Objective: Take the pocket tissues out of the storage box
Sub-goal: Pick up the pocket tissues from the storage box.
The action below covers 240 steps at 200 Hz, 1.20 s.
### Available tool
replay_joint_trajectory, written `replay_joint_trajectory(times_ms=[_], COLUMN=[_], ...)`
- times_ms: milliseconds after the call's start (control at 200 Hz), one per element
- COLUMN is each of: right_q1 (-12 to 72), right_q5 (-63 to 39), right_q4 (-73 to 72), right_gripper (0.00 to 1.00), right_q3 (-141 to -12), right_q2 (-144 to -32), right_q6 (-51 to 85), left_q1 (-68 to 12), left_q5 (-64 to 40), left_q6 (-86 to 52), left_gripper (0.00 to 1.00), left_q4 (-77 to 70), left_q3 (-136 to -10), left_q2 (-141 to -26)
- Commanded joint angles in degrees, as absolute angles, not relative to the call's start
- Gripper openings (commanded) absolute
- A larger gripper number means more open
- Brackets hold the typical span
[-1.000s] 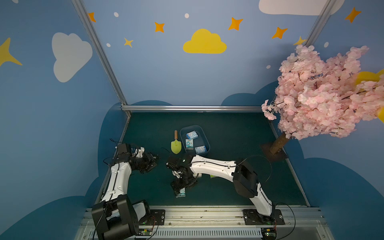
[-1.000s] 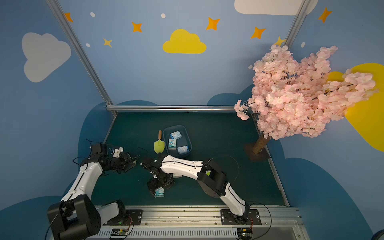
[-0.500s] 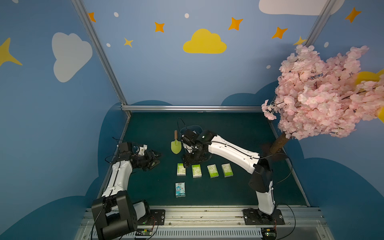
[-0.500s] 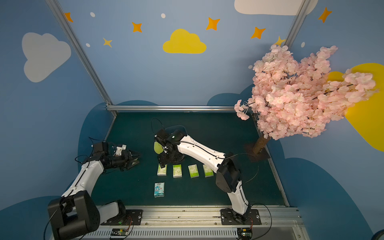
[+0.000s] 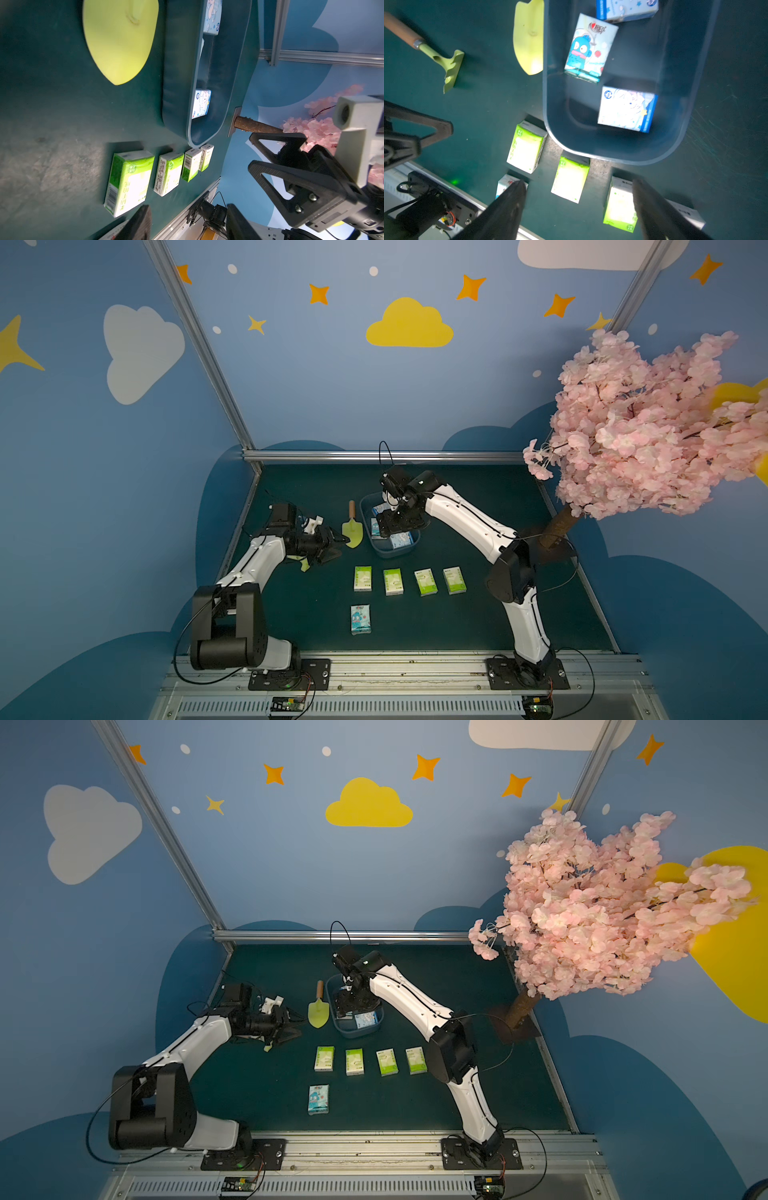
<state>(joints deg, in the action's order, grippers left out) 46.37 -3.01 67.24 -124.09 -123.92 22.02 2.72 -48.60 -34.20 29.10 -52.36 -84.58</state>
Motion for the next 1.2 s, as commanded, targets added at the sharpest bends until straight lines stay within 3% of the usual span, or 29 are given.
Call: replay_joint_trajectory(times_ms=[0, 536, 801, 906, 1197], right_q1=[45.1, 42.5, 41.7, 41.4, 41.3], right_q5=[-2.6, -4.4, -8.7, -10.7, -9.7], right_q4=[65.8, 60.1, 55.9, 54.0, 49.9], right_gripper=[0.86, 0.85, 0.83, 0.81, 0.77], right_q3=[-125.6, -133.8, -133.9, -134.0, -134.0], right_q2=[-125.7, -137.0, -140.6, -142.0, -144.5], right_q6=[21.0, 21.5, 22.9, 23.2, 23.5], left_q1=[0.1, -5.1, -6.1, -6.2, -6.2], left_q5=[-46.8, -47.1, -48.0, -47.7, -47.5], left_q6=[-35.7, -34.5, -34.1, -32.9, -31.5], left_gripper=[0.59, 0.41, 0.33, 0.25, 0.16], left_q4=[27.9, 29.5, 29.8, 31.3, 33.0], left_q3=[-56.0, -73.2, -77.3, -79.0, -81.3], left_q2=[-88.4, -109.4, -114.5, -115.9, -118.7])
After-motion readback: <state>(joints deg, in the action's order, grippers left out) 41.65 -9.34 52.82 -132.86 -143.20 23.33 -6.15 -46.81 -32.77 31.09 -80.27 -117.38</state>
